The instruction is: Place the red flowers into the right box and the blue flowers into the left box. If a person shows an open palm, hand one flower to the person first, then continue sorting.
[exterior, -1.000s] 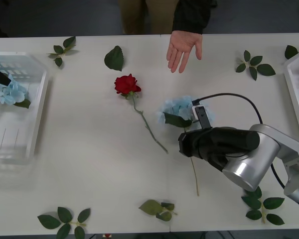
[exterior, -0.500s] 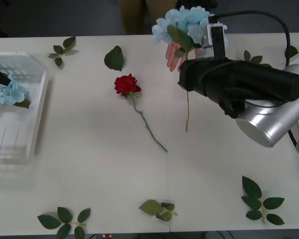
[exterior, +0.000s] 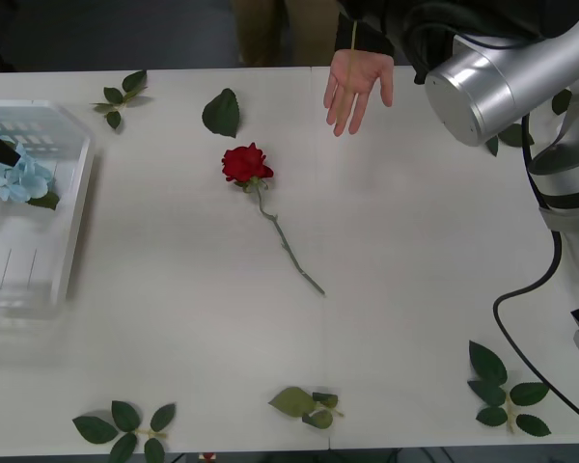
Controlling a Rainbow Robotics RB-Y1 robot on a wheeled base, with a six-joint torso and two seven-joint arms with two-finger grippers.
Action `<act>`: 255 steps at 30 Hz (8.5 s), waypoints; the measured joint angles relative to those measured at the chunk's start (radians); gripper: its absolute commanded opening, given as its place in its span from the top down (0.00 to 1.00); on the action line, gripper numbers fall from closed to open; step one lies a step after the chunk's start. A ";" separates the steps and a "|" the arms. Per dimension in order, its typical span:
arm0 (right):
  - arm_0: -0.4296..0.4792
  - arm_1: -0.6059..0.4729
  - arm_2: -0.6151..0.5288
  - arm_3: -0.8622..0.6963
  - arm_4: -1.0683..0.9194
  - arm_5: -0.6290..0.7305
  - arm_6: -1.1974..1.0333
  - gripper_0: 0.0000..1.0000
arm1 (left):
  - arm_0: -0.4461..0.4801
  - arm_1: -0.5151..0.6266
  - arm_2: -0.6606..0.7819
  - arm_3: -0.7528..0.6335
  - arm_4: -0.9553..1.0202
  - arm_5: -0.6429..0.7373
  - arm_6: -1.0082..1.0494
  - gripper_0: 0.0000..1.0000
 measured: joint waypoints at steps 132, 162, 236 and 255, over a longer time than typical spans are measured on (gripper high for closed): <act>0.297 -0.212 -0.028 0.192 -0.783 -0.046 0.491 0.06 | 0.004 -0.066 0.000 -0.022 -0.005 -0.009 0.000 0.00; 0.297 -0.029 -0.511 0.603 -1.515 0.458 1.801 0.06 | -0.044 -0.510 -0.349 -0.050 -0.142 -0.066 0.731 0.00; 0.298 -0.028 -0.511 0.605 -1.528 0.398 1.801 0.05 | -0.179 -0.804 -0.565 0.222 -0.603 -0.281 1.462 1.00; 0.298 -0.028 -0.511 0.607 -1.530 0.393 1.801 0.06 | -0.068 -0.455 -0.141 -0.448 -0.147 0.158 0.888 1.00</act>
